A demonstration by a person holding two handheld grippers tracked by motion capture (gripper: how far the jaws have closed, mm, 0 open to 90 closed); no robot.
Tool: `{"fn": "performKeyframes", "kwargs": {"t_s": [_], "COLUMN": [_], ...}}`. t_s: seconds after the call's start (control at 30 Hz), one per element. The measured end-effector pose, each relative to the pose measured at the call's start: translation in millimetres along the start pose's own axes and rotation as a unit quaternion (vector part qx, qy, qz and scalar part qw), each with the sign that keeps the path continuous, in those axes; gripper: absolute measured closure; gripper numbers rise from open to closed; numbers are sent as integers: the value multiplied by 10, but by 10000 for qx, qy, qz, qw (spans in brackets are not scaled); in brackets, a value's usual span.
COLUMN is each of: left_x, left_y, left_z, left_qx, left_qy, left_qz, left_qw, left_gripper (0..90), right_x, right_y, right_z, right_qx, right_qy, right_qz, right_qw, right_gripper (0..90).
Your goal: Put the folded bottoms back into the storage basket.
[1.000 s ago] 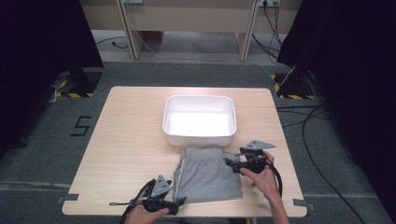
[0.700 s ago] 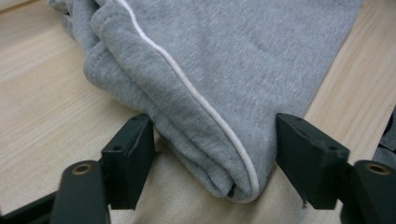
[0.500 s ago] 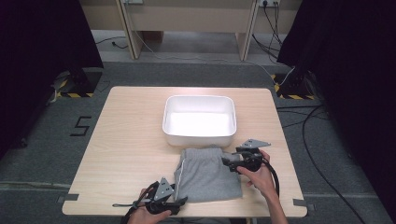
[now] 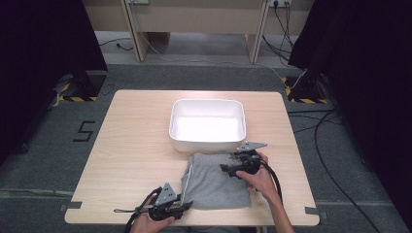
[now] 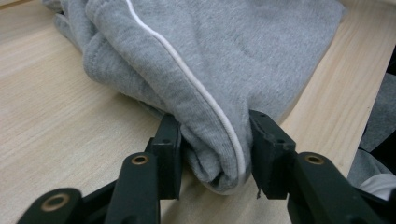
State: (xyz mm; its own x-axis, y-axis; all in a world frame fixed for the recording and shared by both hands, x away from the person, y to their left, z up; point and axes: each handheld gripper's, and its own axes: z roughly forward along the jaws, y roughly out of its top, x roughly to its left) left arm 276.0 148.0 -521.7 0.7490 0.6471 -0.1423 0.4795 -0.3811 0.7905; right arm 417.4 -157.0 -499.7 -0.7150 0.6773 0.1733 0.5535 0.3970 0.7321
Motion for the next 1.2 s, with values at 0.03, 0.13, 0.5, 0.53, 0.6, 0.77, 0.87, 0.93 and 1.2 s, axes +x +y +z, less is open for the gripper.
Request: {"fn": "performKeyframes", "kwargs": {"t_s": [0.03,0.13,0.5,0.53,0.6,0.77,0.87,0.93,1.2], "left_x": [6,17,36,47,50,52,55,58,22], "left_y": [-3,-8,-15,-19,-22,-28,-30,-33,16], "left_z": [-2,-6,-21,-27,-28,-34,-44,-47,-117], "left_qx": [-9,-22,-3,-13,-23,-29,-12,-21,-99], "left_qy": [-13,-39,-79,-107,-116,-104,-125,-170,-198], "left_qz": [-17,-10,11,-4,-7,9,25,73,146], "left_qw": [10000,10000,10000,9999,9999,9999,9999,9998,9996], "left_gripper": [591,603,610,615,617,621,626,638,677], "right_x": [0,5,65,79,76,53,74,82,153], "right_y": [0,-4,-31,-47,-57,-95,-95,-99,-41], "right_z": [0,104,142,139,133,107,110,114,24], "right_qx": [0,167,271,208,169,100,134,91,-120], "right_qy": [0,15,57,107,139,519,550,556,621], "right_qz": [0,-2,-303,-331,-288,30,50,61,-85], "right_qw": [10000,9999,9992,9992,9993,9986,9984,9984,9980], "right_gripper": [165,158,275,328,368,579,617,632,663]}}
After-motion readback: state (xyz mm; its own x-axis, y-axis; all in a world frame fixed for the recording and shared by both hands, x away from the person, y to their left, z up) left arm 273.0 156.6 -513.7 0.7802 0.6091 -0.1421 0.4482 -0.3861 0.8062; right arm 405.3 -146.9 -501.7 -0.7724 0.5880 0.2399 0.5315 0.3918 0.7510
